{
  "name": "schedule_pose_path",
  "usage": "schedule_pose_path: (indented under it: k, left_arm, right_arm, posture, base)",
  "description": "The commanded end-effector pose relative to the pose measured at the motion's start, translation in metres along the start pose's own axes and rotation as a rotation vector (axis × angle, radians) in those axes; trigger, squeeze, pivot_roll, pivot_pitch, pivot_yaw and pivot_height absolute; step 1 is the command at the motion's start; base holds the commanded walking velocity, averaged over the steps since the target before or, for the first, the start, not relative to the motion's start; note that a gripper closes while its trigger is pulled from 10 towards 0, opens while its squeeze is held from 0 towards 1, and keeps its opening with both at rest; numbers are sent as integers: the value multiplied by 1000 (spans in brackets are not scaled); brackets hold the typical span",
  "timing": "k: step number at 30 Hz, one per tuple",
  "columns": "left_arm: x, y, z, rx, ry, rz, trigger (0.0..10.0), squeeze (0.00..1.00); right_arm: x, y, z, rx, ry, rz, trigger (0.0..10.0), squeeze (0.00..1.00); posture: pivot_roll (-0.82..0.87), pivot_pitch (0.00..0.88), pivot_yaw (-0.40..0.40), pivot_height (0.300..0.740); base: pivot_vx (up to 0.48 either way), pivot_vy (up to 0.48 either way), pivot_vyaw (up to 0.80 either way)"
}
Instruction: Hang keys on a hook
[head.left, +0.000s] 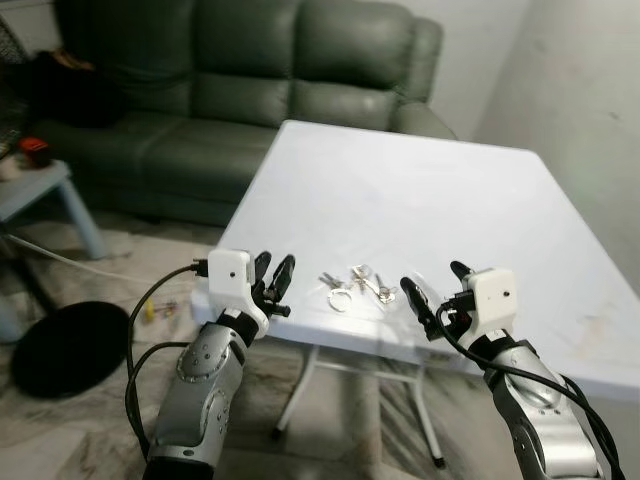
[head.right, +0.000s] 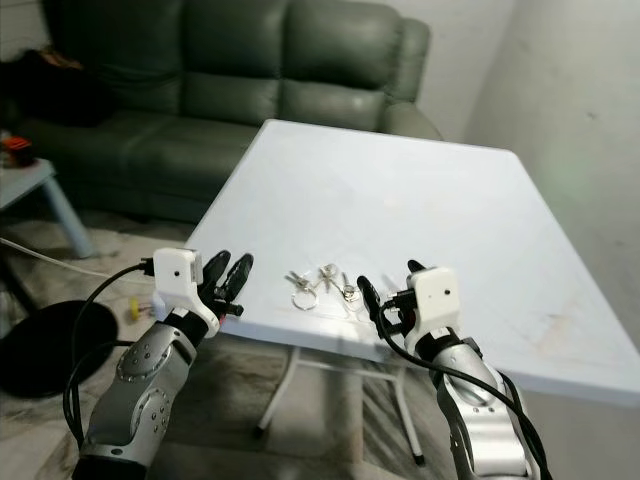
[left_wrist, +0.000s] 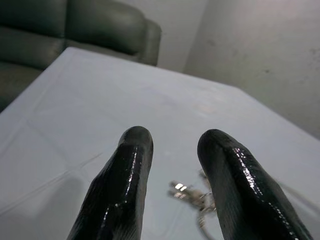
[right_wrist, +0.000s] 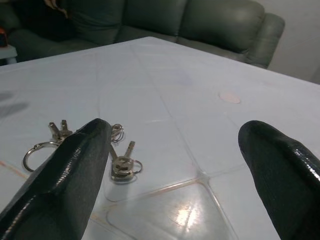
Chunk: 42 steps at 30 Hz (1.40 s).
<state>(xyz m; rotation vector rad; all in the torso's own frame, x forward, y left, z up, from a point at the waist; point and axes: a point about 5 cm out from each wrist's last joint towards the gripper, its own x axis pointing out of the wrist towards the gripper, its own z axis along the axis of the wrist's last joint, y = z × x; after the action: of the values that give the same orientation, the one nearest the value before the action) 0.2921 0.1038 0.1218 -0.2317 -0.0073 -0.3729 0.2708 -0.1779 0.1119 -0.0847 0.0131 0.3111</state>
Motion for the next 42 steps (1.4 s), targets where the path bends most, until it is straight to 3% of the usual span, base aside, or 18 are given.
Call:
schedule_pose_path:
  k: [1,10,15,23,29,33,42]
  left_arm:
    - [0,-2,3,-3,-11,6,10000,0]
    - [-1,1,2,-4,-10,28,10000,0]
    - [-8,13,-1,-11,-13,94,10000,0]
    - [-15,19,-1,-25,-25,143,10000,0]
    - [-23,24,-1,-9,-32,179,10000,0]
    - [-24,39,7,-2,-52,215,10000,0]
    - [-25,40,8,-12,-66,231,10000,0]
  right_arm:
    - [0,-3,6,-15,-9,0,10000,0]
    - [-3,-4,3,-2,8,-13,10000,0]
    - [-11,-15,-1,67,25,-116,10000,0]
    - [-19,-22,-2,92,30,-146,10000,0]
    - [-12,-22,9,99,-4,-125,10000,0]
    - [-5,-28,16,79,-32,-124,10000,0]
    - [-8,-28,13,69,-17,-109,10000,0]
  posture:
    - [102,0,-78,740]
    - [101,0,-85,740]
    - [94,0,-115,740]
    - [103,19,-152,740]
    - [111,19,-159,740]
    - [118,15,-161,740]
    - [118,13,-167,740]
  base:
    - [0,0,0]
    - [0,0,0]
    - [0,0,0]
    - [0,0,0]
    - [0,0,0]
    - [0,0,0]
    - [0,0,0]
